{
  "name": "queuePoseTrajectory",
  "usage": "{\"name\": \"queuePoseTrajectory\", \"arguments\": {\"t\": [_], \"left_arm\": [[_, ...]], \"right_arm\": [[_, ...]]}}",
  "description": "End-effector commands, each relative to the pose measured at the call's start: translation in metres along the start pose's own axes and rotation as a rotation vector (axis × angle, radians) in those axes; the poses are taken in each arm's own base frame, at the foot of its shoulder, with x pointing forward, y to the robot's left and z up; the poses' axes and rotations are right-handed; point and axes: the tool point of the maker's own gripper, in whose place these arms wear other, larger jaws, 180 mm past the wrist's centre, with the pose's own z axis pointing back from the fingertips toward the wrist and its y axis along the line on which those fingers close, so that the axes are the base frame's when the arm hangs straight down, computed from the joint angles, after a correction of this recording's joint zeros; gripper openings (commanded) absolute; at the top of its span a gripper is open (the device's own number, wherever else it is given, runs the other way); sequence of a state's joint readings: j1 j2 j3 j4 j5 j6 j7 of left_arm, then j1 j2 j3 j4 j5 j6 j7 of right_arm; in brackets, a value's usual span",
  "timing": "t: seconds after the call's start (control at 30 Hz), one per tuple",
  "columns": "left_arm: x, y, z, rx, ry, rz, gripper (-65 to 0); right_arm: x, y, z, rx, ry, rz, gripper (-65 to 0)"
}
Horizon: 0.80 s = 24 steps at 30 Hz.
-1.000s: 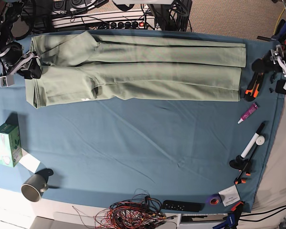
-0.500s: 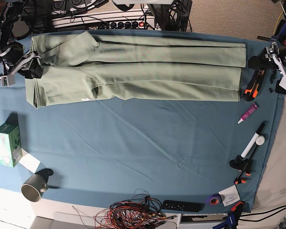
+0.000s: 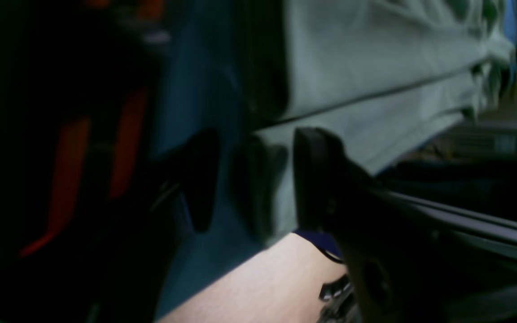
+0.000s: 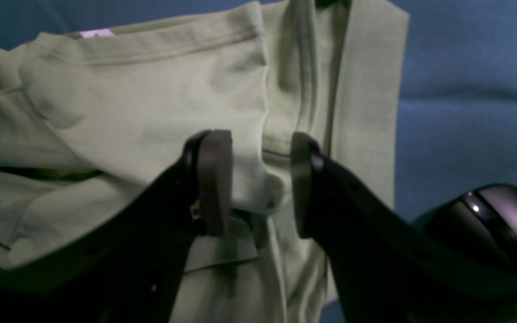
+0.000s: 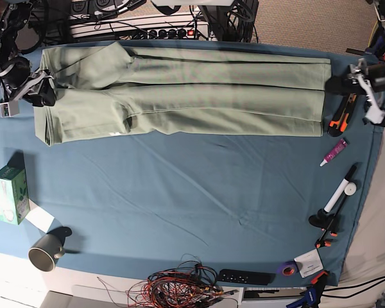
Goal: Fold the T-shirt properly
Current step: 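Lower the folded hem onto the shirt and hold both grippers at its ends, then move the left gripper to the middle of the folded strip and grasp it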
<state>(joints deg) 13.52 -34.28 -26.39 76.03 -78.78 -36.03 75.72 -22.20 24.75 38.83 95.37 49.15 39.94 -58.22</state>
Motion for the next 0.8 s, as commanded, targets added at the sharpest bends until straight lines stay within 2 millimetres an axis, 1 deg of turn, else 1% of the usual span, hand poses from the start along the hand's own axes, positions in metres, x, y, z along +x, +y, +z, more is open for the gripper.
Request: {"name": "queuePoseTrajectory", "arguments": {"t": [0.0, 0.1, 0.23, 0.47, 0.5, 0.57, 0.63, 0.73, 0.77], "left_arm": [[0.003, -0.003, -0.001, 0.006, 0.016, -0.03, -36.8], [0.001, -0.009, -0.016, -0.001, 0.025, -0.028, -36.8], [0.005, -0.015, -0.028, -0.019, -0.002, -0.024, -36.8], [0.005, -0.016, -0.03, -0.024, -0.008, -0.021, -36.9], [0.005, -0.016, -0.03, -0.024, -0.009, -0.021, -38.0], [0.006, -0.016, -0.03, -0.025, -0.014, -0.021, -42.7], [0.007, -0.016, -0.03, -0.025, -0.02, -0.022, -49.7], [0.011, -0.018, -0.029, -0.036, -0.043, -0.056, -65.0], [0.014, -0.02, -0.029, -0.046, -0.058, -0.061, -65.0]], "right_arm": [[0.018, -0.003, 0.005, -0.007, -0.047, 0.033, -42.6], [0.019, -0.003, 0.005, -0.007, -0.048, 0.033, -42.6], [0.018, -0.003, 0.005, -0.007, -0.048, 0.032, -42.6], [0.019, -0.003, 0.006, -0.006, -0.053, 0.033, -42.6], [0.019, -0.003, 0.005, -0.006, -0.053, 0.032, -42.6], [0.02, -0.003, 0.006, -0.006, -0.053, 0.033, -42.6], [0.019, -0.003, 0.005, -0.006, -0.053, 0.032, -42.6], [0.02, -0.003, 0.006, -0.006, -0.056, 0.032, -42.6], [0.02, -0.003, 0.006, -0.006, -0.059, 0.032, -42.6]]}}
